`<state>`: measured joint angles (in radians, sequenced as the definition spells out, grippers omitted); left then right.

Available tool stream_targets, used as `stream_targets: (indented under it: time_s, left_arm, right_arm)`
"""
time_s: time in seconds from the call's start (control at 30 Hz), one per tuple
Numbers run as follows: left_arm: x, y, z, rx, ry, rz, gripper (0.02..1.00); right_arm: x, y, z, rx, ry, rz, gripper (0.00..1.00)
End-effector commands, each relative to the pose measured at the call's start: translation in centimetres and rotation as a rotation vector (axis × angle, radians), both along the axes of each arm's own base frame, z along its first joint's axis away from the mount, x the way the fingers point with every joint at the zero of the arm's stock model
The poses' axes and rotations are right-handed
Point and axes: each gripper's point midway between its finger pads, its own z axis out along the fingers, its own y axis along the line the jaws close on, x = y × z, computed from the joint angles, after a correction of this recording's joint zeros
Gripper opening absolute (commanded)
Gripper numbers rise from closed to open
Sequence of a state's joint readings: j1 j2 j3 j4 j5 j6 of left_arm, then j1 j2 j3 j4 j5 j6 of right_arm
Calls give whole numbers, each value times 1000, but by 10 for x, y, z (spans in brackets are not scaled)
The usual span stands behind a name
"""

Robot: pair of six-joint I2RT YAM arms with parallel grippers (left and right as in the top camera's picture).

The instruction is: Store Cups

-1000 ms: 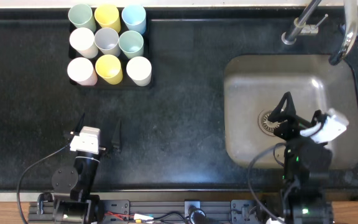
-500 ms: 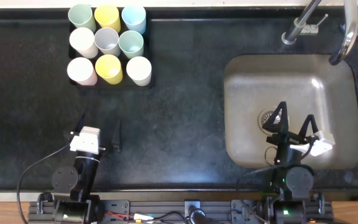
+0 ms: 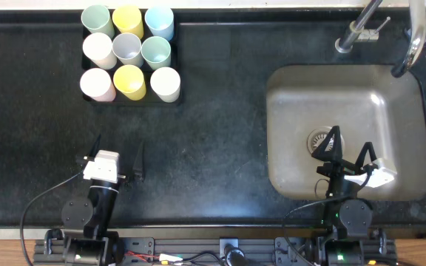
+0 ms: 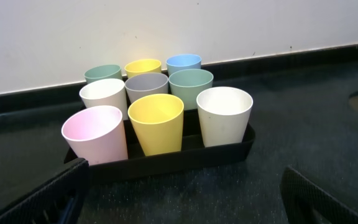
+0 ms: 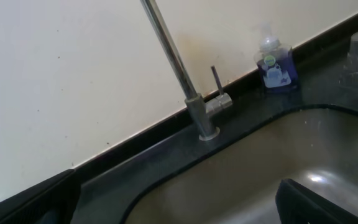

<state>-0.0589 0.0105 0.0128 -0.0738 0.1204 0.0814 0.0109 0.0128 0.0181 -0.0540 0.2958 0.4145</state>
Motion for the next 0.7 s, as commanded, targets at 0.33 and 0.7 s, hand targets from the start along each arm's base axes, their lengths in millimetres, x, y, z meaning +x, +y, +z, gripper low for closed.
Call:
stream_targets:
  time_s: [0.33,0.7]
  left_arm:
    - [0,-2,0,-8,-3,-9,998]
    - [0,-2,1,-7,-6,-9,998]
  right_arm:
    - [1,5,-3,4,-3,20,996]
    - [1,5,-3,4,-3,20,996]
